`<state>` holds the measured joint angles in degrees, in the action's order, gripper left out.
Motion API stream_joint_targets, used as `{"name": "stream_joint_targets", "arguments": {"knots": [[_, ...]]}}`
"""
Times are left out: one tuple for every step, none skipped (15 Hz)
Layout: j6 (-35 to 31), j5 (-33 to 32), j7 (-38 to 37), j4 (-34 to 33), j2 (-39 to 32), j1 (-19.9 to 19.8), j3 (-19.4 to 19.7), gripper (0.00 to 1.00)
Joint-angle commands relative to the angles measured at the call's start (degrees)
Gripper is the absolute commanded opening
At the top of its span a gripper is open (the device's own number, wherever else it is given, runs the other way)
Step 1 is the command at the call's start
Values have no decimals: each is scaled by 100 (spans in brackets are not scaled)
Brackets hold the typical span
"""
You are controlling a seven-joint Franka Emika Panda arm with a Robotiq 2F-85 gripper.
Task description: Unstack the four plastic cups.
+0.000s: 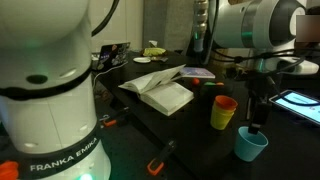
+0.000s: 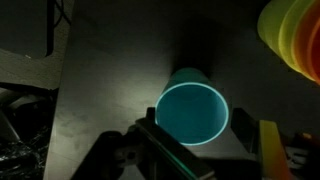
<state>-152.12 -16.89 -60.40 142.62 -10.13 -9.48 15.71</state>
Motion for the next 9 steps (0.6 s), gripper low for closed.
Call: {"name": "stream_joint_targets", "arguments": {"knots": [[264, 292, 9, -87, 314, 278, -133, 100], [287, 286, -16, -134, 343, 361, -194, 100], [328, 278, -50, -186, 366, 427, -249, 100], [355, 289, -54, -243, 370, 488, -317, 100], [409, 225, -77, -302, 367, 539, -356, 100], [483, 235, -59, -350, 370, 574, -405, 100], [583, 259, -54, -385, 381, 597, -444, 100], [701, 305, 2, -412, 405, 610, -490, 100], [809, 280, 0, -434, 430, 626, -514, 100]]}}
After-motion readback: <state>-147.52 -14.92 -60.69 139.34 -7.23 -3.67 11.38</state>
